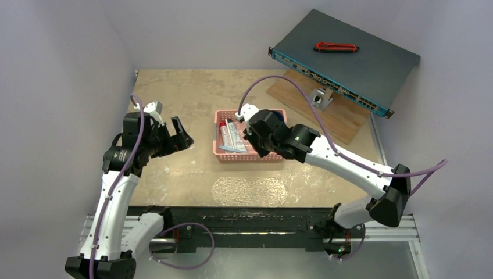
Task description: Prepare toiletry sets of a toothbrush and toothpaste on the tray
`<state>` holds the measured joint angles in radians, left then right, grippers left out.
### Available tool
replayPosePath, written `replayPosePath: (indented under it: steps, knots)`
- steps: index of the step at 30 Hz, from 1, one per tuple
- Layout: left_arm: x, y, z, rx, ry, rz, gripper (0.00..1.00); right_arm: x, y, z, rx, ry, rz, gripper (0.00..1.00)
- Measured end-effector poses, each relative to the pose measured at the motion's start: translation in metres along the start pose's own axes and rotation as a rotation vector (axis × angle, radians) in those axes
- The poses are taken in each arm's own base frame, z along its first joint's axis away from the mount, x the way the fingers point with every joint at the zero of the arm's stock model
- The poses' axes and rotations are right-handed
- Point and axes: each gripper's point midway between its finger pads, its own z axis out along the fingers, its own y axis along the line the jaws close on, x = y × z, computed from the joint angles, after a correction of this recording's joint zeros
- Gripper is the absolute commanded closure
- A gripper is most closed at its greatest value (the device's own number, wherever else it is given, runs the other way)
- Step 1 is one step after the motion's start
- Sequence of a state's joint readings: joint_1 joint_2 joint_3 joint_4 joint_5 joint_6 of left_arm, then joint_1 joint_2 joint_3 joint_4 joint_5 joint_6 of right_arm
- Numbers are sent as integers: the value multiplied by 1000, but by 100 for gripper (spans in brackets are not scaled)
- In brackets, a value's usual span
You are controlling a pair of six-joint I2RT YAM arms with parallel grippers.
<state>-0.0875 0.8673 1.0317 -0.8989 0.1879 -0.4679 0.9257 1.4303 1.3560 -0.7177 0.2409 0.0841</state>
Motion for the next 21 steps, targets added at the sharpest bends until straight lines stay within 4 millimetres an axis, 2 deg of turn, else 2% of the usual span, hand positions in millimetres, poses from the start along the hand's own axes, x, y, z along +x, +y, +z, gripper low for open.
replayPosePath:
  steps: [4,10,16,21]
  knots:
    - [0,0,0,0,-2,0,1,-1,36,-13,-97,-27,-80,100]
    - [-1,4,0,-23,-9,-3,1,4,72,-19,-179,-39,-162,100]
    - [-3,15,0,-85,-26,-22,2,19,109,-18,-246,-42,-236,100]
    - [-3,30,-2,-174,-37,-51,2,34,136,-9,-286,-26,-287,100]
